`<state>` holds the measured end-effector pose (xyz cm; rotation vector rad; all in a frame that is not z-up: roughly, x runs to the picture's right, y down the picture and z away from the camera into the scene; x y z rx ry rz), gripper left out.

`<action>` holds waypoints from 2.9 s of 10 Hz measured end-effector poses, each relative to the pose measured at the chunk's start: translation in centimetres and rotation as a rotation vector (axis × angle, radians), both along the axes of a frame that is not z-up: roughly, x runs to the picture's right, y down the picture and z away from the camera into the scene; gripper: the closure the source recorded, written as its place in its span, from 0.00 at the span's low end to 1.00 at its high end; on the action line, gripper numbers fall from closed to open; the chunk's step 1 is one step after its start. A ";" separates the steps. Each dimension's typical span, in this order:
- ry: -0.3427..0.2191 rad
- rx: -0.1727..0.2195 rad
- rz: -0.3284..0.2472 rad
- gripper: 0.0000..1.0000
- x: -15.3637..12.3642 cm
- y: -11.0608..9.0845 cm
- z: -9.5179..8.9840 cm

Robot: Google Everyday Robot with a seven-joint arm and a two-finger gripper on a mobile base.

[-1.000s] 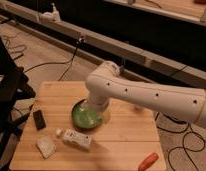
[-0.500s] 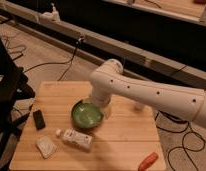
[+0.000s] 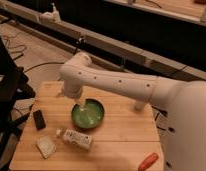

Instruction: Place the eraser on the white sponge

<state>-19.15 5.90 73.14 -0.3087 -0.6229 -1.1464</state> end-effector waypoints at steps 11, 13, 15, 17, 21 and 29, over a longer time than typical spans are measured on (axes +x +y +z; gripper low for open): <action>-0.022 -0.054 -0.248 0.20 -4.7 5.4 2.6; -0.030 -0.063 -0.269 0.20 -6.8 5.8 4.6; -0.053 -0.061 -0.244 0.20 -8.6 5.6 6.4; -0.107 -0.065 -0.196 0.20 -10.9 5.7 7.9; -0.224 -0.057 -0.102 0.20 -14.4 4.4 7.4; -0.276 -0.169 -0.053 0.20 -16.4 9.3 11.3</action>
